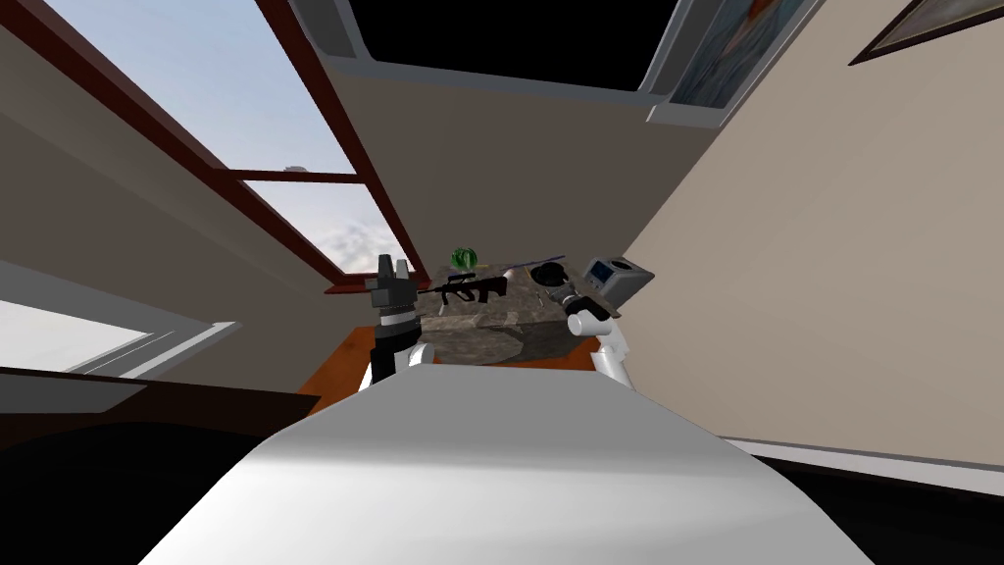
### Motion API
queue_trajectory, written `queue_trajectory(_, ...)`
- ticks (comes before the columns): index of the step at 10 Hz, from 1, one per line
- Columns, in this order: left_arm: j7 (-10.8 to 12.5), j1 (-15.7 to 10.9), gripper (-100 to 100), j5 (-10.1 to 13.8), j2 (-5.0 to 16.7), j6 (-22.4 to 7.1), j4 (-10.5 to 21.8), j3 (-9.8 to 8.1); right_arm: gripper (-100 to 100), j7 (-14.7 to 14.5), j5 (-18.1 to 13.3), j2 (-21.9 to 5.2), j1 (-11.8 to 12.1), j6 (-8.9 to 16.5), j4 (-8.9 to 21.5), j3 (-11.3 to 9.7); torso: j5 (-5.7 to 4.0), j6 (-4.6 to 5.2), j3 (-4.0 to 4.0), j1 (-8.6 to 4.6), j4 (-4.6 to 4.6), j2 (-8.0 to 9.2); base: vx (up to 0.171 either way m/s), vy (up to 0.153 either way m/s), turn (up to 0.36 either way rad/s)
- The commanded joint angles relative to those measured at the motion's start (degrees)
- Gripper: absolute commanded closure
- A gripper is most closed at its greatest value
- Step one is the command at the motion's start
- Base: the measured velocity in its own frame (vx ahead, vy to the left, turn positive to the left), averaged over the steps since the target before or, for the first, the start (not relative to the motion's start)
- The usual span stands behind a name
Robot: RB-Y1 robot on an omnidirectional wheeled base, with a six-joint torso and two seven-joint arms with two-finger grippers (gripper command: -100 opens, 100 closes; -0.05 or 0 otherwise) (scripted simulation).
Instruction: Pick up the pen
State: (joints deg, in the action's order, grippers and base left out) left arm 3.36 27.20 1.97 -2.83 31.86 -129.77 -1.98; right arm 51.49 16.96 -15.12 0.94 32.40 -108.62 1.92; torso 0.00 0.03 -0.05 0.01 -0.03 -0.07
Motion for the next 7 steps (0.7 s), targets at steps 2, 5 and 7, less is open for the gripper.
queue_trajectory(2,0.0,0.0,0,0.0,0.0,0.0,0.0,0.00,-100,4.2,0.8,-0.5,-1.7,4.7,1.9,0.1,0.00,-0.02,0.00,0.01,0.00,-0.01,0.016,0.001,0.047)
queue_trajectory(5,0.0,0.0,0,0.0,0.0,0.0,0.0,0.00,-100,9.2,2.2,-1.5,-4.7,9.7,5.2,0.3,0.00,0.00,0.01,0.01,0.00,0.01,0.016,0.002,0.045)
queue_trajectory(7,0.0,0.0,0,0.0,0.0,0.0,0.0,0.00,-100,10.4,2.2,-1.5,-4.7,11.7,5.2,0.3,0.00,0.01,0.01,0.01,0.00,0.02,0.010,0.000,0.017)
